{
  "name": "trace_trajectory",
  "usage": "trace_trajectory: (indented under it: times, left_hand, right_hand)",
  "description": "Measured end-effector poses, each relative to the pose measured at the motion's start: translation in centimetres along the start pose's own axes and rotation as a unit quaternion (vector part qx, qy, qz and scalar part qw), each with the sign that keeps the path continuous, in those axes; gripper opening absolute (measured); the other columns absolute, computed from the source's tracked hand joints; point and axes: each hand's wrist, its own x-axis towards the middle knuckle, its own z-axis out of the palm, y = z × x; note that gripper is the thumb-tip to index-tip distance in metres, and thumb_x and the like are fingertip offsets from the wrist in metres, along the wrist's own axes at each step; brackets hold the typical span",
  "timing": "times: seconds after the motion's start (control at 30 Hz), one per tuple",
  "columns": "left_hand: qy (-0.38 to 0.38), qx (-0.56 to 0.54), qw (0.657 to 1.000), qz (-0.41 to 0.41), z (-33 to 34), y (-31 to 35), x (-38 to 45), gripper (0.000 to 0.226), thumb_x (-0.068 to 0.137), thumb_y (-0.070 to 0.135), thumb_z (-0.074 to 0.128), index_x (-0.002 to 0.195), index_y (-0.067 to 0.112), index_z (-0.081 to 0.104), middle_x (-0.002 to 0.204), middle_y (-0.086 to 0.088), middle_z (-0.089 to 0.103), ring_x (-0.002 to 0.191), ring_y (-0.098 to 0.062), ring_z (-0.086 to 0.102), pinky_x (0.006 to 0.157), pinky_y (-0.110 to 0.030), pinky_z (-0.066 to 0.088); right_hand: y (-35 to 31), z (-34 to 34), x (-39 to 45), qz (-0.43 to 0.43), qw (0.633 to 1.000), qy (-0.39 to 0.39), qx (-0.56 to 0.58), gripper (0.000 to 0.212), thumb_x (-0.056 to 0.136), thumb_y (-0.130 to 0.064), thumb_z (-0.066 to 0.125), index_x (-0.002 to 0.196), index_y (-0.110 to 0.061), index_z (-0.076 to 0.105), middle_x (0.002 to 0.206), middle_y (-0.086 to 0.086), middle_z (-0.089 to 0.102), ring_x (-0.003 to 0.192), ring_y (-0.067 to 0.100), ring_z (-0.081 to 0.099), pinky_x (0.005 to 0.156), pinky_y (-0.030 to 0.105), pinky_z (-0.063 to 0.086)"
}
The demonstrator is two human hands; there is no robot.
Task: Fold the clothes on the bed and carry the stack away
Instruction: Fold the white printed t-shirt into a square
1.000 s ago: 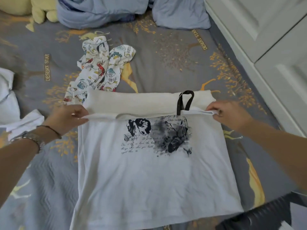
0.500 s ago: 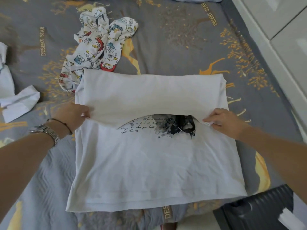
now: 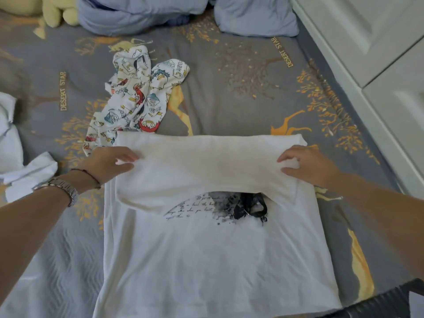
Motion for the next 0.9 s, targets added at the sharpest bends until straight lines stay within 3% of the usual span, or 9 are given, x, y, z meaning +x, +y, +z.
trace_trajectory:
  times: [0.1, 0.2, 0.3, 0.47, 0.53, 0.63, 0.73, 0.83, 0.9]
  left_hand:
    - [0.035, -0.034, 0.998, 0.041, -1.6, 0.6, 3.4, 0.029, 0.08, 0.005, 0.068, 0.092, 0.031, 0.063, 0.093, 0.007, 0.067, 0.092, -0.012, 0.062, 0.079, 0.0, 0.038]
    - [0.031, -0.069, 0.996, 0.046, -2.7, 0.7, 6.4, 0.038, 0.078, 0.005, 0.07, 0.086, 0.041, 0.061, 0.087, 0.026, 0.066, 0.09, 0.001, 0.06, 0.086, -0.004, 0.039]
    - [-0.007, -0.083, 0.996, 0.037, -2.5, 0.3, 8.8, 0.03, 0.078, 0.005, 0.071, 0.093, 0.031, 0.069, 0.099, 0.009, 0.067, 0.1, -0.012, 0.06, 0.098, -0.026, 0.041]
    - [-0.116, -0.078, 0.99, 0.012, -1.4, -0.5, 12.0, 0.025, 0.077, 0.007, 0.072, 0.089, 0.029, 0.071, 0.1, -0.003, 0.07, 0.099, -0.018, 0.063, 0.084, -0.012, 0.045]
    - [-0.137, -0.089, 0.987, -0.003, -1.3, -0.9, 13.0, 0.024, 0.076, 0.005, 0.073, 0.083, 0.028, 0.072, 0.099, -0.004, 0.072, 0.1, -0.022, 0.064, 0.075, -0.004, 0.045]
    - [-0.208, -0.071, 0.975, -0.04, -1.7, -1.4, 13.9, 0.024, 0.072, 0.01, 0.077, 0.072, 0.034, 0.074, 0.09, 0.012, 0.074, 0.097, -0.015, 0.066, 0.074, -0.002, 0.044]
    - [-0.265, -0.031, 0.961, -0.069, -2.3, -2.2, 14.0, 0.02, 0.069, 0.018, 0.08, 0.072, 0.037, 0.074, 0.087, 0.017, 0.073, 0.096, -0.009, 0.066, 0.081, -0.009, 0.045]
    - [-0.256, -0.018, 0.965, -0.062, -2.9, -2.5, 13.8, 0.027, 0.069, 0.016, 0.079, 0.074, 0.042, 0.074, 0.087, 0.021, 0.073, 0.093, -0.001, 0.065, 0.082, -0.005, 0.043]
    - [-0.236, -0.021, 0.97, -0.056, -3.3, -2.3, 13.8, 0.031, 0.07, 0.014, 0.079, 0.076, 0.043, 0.074, 0.089, 0.012, 0.074, 0.086, -0.005, 0.064, 0.082, -0.007, 0.042]
  right_hand:
    - [-0.4, -1.4, 3.4, 0.014, 0.998, 0.041, 0.056, 0.027, 0.078, -0.007, 0.073, 0.104, -0.009, 0.068, 0.111, 0.007, 0.063, 0.105, 0.016, 0.053, 0.082, 0.009, 0.034]
    - [0.3, -2.2, 7.1, 0.024, 0.994, 0.038, 0.102, 0.027, 0.072, 0.004, 0.074, 0.099, -0.001, 0.07, 0.113, 0.016, 0.065, 0.11, 0.021, 0.056, 0.075, -0.007, 0.027]
    - [1.4, -2.5, 9.8, 0.043, 0.989, -0.004, 0.138, 0.032, 0.071, 0.01, 0.072, 0.102, 0.003, 0.068, 0.115, 0.023, 0.064, 0.113, 0.024, 0.058, 0.074, -0.005, 0.032]
    - [2.8, -1.6, 12.7, 0.057, 0.98, -0.115, 0.152, 0.027, 0.073, 0.013, 0.069, 0.098, 0.002, 0.068, 0.107, 0.026, 0.065, 0.079, 0.003, 0.057, 0.069, 0.001, 0.04]
    - [3.2, -1.3, 13.5, 0.062, 0.975, -0.149, 0.155, 0.024, 0.073, 0.008, 0.071, 0.088, -0.01, 0.069, 0.098, 0.018, 0.067, 0.072, -0.002, 0.054, 0.067, 0.004, 0.04]
    - [3.8, -1.2, 14.1, 0.079, 0.965, -0.195, 0.155, 0.023, 0.072, 0.0, 0.075, 0.08, -0.021, 0.07, 0.089, 0.008, 0.067, 0.076, 0.007, 0.055, 0.069, 0.013, 0.04]
    - [4.4, -1.3, 14.1, 0.095, 0.958, -0.242, 0.122, 0.026, 0.069, -0.003, 0.078, 0.077, -0.026, 0.071, 0.085, -0.001, 0.068, 0.074, 0.007, 0.057, 0.063, 0.006, 0.041]
    - [4.6, -1.8, 13.9, 0.098, 0.957, -0.246, 0.119, 0.031, 0.068, 0.0, 0.078, 0.077, -0.028, 0.07, 0.087, -0.001, 0.069, 0.072, 0.003, 0.059, 0.064, 0.004, 0.041]
    - [4.5, -2.4, 13.8, 0.097, 0.963, -0.227, 0.111, 0.031, 0.068, 0.0, 0.078, 0.078, -0.028, 0.071, 0.094, 0.004, 0.07, 0.079, 0.009, 0.061, 0.067, 0.007, 0.041]
